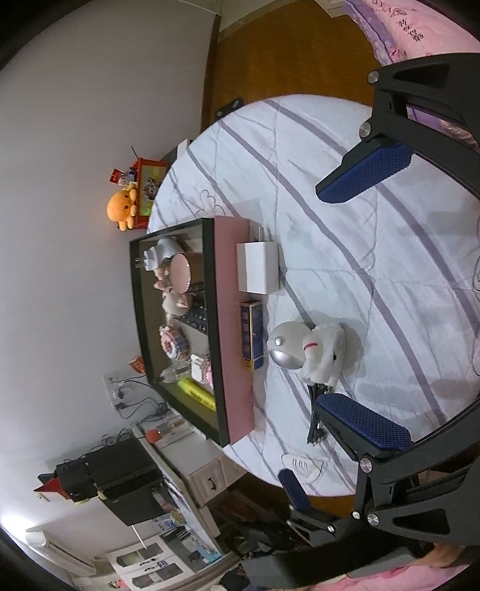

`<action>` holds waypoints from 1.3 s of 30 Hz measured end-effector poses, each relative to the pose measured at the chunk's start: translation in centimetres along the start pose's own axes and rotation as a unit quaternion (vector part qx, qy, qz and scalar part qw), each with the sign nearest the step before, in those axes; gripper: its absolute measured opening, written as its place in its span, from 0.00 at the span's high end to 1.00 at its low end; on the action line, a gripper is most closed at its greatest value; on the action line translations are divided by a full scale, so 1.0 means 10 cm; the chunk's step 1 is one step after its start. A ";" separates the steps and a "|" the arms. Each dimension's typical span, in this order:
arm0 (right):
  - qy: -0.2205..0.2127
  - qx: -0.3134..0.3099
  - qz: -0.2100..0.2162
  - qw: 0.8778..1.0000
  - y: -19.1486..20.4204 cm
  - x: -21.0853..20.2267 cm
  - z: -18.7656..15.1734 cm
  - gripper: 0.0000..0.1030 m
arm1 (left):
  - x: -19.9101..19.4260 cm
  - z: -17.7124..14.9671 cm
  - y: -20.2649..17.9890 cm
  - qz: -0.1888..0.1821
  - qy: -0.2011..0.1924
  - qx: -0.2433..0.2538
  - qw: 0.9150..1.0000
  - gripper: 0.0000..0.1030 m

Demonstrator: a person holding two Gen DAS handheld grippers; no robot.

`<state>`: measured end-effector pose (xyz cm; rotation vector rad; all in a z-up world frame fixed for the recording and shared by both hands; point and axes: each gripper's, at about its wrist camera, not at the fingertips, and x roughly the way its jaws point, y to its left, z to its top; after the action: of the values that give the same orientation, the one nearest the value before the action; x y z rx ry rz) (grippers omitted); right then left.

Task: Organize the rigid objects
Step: 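Grasp the black hair clip with left tool while right tool grasps the white astronaut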

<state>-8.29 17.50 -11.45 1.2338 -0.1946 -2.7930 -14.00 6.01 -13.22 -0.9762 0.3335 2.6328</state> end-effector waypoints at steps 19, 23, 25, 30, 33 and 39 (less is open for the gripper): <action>0.045 0.000 0.019 0.999 0.15 0.53 0.03 0.00 | 0.20 -0.08 -0.04 -0.110 0.045 0.019 0.993 0.74; 0.060 -0.009 0.025 0.998 0.21 0.69 0.02 0.06 | 0.18 -0.09 -0.01 -0.103 0.042 -0.004 0.994 0.75; 0.067 -0.012 0.031 0.997 0.24 0.75 0.00 0.10 | 0.15 -0.11 0.00 -0.100 0.039 -0.017 0.994 0.75; 0.066 -0.048 0.012 0.997 0.38 0.85 -0.07 0.38 | 0.13 -0.14 0.08 -0.094 0.036 -0.047 0.994 0.75; 0.064 -0.038 0.025 0.997 0.33 0.82 -0.05 0.47 | 0.12 -0.14 0.11 -0.090 0.035 -0.055 0.994 0.75; 0.053 -0.024 0.039 0.998 0.26 0.67 -0.05 0.47 | 0.06 -0.10 0.14 -0.084 0.028 -0.061 0.994 0.75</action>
<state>-12.35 14.09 -16.24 1.3297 -0.1629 -2.6415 -14.32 4.54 -14.20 -1.0678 0.0985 2.5002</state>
